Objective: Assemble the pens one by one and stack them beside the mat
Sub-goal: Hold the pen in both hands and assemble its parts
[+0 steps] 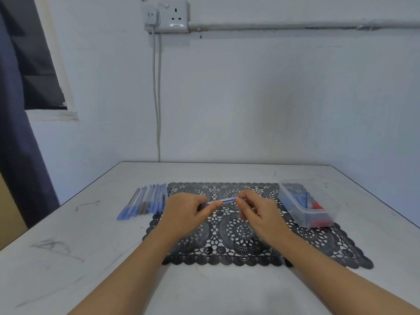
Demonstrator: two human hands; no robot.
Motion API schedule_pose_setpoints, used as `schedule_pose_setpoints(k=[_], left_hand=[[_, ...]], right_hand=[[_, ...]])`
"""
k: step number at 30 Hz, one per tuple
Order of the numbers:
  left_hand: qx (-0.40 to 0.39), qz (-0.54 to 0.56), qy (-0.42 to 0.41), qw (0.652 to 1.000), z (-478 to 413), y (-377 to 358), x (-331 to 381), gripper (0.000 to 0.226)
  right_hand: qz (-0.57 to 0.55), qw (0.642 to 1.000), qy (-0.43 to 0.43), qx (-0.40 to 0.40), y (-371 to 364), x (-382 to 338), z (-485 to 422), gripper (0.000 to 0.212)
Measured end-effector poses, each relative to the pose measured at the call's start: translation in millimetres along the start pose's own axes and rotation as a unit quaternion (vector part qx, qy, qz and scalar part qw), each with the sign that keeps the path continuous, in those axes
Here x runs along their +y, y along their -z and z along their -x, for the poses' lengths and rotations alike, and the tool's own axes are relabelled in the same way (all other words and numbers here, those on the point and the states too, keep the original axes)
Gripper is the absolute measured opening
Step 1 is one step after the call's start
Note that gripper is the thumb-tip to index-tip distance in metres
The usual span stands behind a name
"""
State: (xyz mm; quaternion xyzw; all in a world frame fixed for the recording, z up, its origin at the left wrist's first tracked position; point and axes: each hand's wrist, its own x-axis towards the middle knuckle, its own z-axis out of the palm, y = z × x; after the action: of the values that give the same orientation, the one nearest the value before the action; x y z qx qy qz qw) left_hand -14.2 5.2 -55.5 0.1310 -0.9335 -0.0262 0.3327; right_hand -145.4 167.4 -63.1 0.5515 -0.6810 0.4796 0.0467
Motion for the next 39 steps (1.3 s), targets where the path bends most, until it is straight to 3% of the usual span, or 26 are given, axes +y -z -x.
schedule_pose_setpoints(k=[3,8,12,18,22,26,30,39], left_hand=[[-0.002,0.005,-0.010,1.000,0.9,0.6,1.8,0.066],[0.002,0.008,-0.015,1.000,1.2,-0.4,0.9,0.067],[-0.001,-0.007,-0.033,0.999,1.2,-2.0,1.7,0.064],[0.015,0.017,-0.013,1.000,1.4,-0.7,0.4,0.065],[0.013,0.019,-0.017,1.000,1.6,-2.9,0.1,0.071],[0.019,0.024,-0.020,0.999,1.0,-3.8,-1.3,0.069],[0.021,0.014,-0.026,0.999,1.7,-5.3,-2.3,0.078],[0.037,0.020,-0.033,0.999,1.6,-5.0,-2.6,0.067]], right_hand=[[0.006,1.000,0.000,0.004,0.9,-0.3,0.3,0.032],[0.019,1.000,0.005,0.013,0.0,-0.5,0.6,0.030],[0.026,0.999,-0.004,0.022,-0.4,0.5,0.3,0.046],[0.017,1.000,0.017,0.002,0.3,-1.2,1.1,0.025],[0.016,1.000,0.014,0.014,1.4,-1.8,1.6,0.036],[0.017,0.999,0.025,0.011,2.4,-2.0,0.8,0.022],[0.039,0.999,0.034,0.012,3.0,-2.1,0.9,0.028],[0.052,0.998,0.034,-0.016,3.6,-0.7,0.6,0.029]])
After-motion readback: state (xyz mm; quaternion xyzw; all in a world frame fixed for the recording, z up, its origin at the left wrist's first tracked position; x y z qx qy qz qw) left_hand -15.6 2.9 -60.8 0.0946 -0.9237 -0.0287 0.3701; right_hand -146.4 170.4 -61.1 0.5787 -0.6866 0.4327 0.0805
